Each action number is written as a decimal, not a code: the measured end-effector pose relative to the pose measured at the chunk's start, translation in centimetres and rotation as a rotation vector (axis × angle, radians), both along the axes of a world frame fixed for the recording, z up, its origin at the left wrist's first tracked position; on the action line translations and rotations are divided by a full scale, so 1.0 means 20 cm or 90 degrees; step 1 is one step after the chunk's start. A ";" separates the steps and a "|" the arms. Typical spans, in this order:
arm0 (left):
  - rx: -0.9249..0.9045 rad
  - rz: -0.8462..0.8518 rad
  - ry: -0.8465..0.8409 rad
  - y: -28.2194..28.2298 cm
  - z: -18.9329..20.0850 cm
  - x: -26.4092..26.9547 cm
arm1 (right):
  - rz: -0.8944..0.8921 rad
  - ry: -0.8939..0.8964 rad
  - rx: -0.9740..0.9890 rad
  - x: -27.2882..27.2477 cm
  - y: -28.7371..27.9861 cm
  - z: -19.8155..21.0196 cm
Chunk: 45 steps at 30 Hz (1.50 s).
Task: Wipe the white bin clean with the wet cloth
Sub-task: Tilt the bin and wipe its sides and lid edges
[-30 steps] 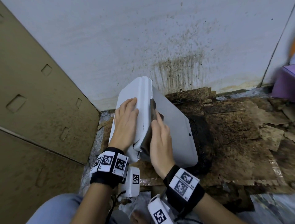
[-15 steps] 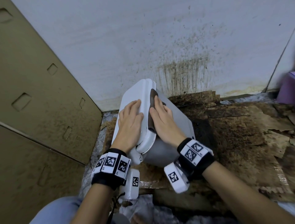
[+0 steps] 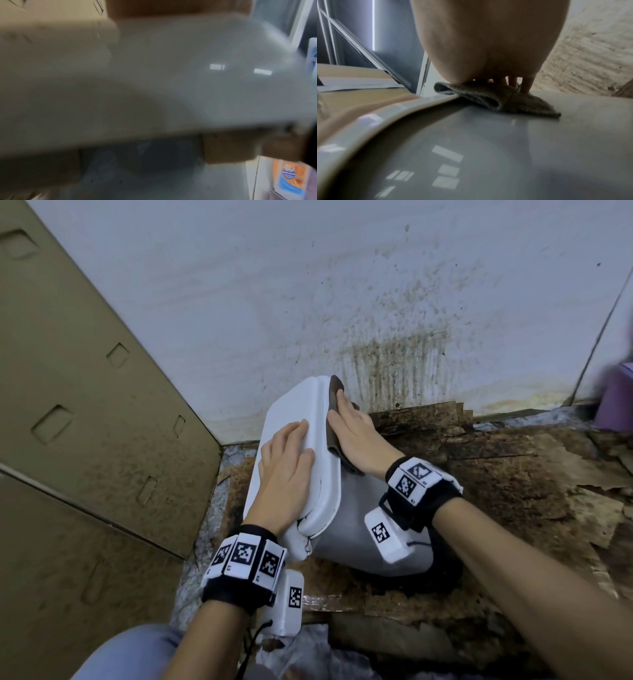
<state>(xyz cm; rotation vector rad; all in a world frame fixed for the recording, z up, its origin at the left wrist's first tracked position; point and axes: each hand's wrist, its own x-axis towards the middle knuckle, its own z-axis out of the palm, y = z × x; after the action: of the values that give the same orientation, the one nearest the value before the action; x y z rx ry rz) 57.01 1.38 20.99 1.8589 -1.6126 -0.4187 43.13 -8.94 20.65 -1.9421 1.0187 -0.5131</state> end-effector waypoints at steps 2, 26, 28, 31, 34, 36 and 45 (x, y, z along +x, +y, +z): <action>0.004 0.002 -0.004 0.00 0.00 0.00 | -0.020 -0.005 -0.053 0.02 0.09 -0.06; 0.032 -0.034 -0.092 -0.04 0.06 -0.25 | -0.206 -0.215 0.065 -0.16 0.45 -0.08; 0.034 -0.026 -0.091 -0.04 0.09 -0.32 | -0.210 -0.207 0.078 -0.21 0.41 -0.05; 0.022 -0.011 -0.071 -0.04 0.11 -0.42 | -0.220 -0.212 0.102 -0.29 0.37 -0.03; -0.012 -0.001 0.059 -0.04 0.14 -0.50 | -0.244 -0.216 0.117 -0.36 0.33 -0.06; -0.059 0.015 0.224 -0.05 0.15 -0.52 | -0.256 -0.219 0.141 -0.41 0.30 -0.08; -0.108 0.184 0.397 -0.02 0.15 -0.44 | -0.313 -0.248 0.183 -0.53 0.28 -0.09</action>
<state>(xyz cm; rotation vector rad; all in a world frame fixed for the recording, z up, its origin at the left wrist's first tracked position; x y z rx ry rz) 48.25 0.95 24.03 1.5860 -0.9192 -0.6332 32.52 -3.31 18.94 -1.2678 1.2307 -0.9220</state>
